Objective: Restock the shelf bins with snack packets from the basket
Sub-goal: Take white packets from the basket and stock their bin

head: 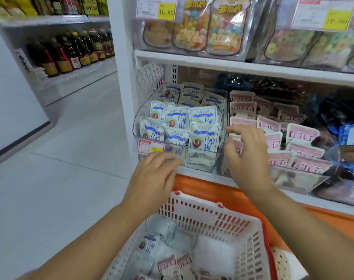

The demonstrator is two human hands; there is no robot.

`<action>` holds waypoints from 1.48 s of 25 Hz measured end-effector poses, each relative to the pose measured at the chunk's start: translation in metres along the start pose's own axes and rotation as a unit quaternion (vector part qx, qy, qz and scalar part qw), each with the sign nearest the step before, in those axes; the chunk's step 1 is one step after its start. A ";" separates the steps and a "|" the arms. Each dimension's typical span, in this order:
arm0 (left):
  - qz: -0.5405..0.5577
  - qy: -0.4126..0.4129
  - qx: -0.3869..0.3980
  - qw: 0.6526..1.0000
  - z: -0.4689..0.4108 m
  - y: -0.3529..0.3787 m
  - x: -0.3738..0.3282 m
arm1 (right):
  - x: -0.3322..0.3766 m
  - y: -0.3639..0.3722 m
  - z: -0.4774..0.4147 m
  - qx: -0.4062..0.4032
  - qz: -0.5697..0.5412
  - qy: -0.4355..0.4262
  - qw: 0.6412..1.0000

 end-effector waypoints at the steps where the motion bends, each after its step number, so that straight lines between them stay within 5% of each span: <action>1: 0.029 -0.029 0.039 0.998 0.012 0.009 -0.001 | 0.007 0.006 0.019 -0.019 -0.025 -0.022 0.999; 3: 0.097 -0.117 0.181 0.972 0.046 0.037 -0.002 | 0.015 0.029 0.066 0.060 -0.044 -0.020 0.997; 5: 0.124 -0.200 0.332 0.913 0.088 0.067 0.004 | 0.003 0.058 0.113 0.233 -0.032 0.058 0.970; 6: 0.117 -0.219 0.401 0.882 0.109 0.080 0.008 | -0.014 0.073 0.138 0.341 -0.006 0.121 0.932; 8: 0.097 -0.246 0.486 0.833 0.147 0.106 0.017 | -0.059 0.090 0.194 0.548 0.024 0.268 0.792; 10: 0.130 -0.289 0.516 0.796 0.173 0.128 0.021 | -0.101 0.093 0.248 0.636 0.054 0.343 0.689; 13: 0.213 -0.322 0.531 0.754 0.203 0.158 0.019 | -0.128 0.107 0.298 0.671 0.102 0.304 0.668; 16: 0.157 -0.335 0.568 0.735 0.215 0.179 0.019 | -0.115 0.137 0.324 0.715 0.094 0.210 0.660; 20: 0.179 -0.371 0.569 0.712 0.207 0.184 0.013 | -0.107 0.149 0.361 0.689 0.141 0.154 0.694; 24: 0.317 -0.463 0.499 0.661 0.203 0.183 0.012 | -0.107 0.147 0.331 0.632 -0.049 0.353 0.689; 26: 0.407 -0.517 0.438 0.613 0.197 0.177 0.009 | -0.103 0.138 0.295 0.581 -0.177 0.463 0.645; 29: 0.512 -0.582 0.322 0.543 0.183 0.163 0.000 | -0.098 0.127 0.263 0.541 -0.313 0.503 0.597; 34: 0.605 -0.604 0.163 0.493 0.158 0.138 -0.009 | -0.076 0.105 0.243 0.296 -0.494 0.601 0.555; 37: 0.635 -0.582 0.141 0.487 0.150 0.120 -0.018 | -0.064 0.091 0.233 0.268 -0.521 0.596 0.549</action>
Point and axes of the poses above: each hand's wrist, its own z-axis away from the middle knuckle, its own y-axis out of the palm, x = y × z, the point moved 1 cm from there along -z, towards the middle knuckle, and after that the axes turned 4 degrees about x, right-handed, at the moved point
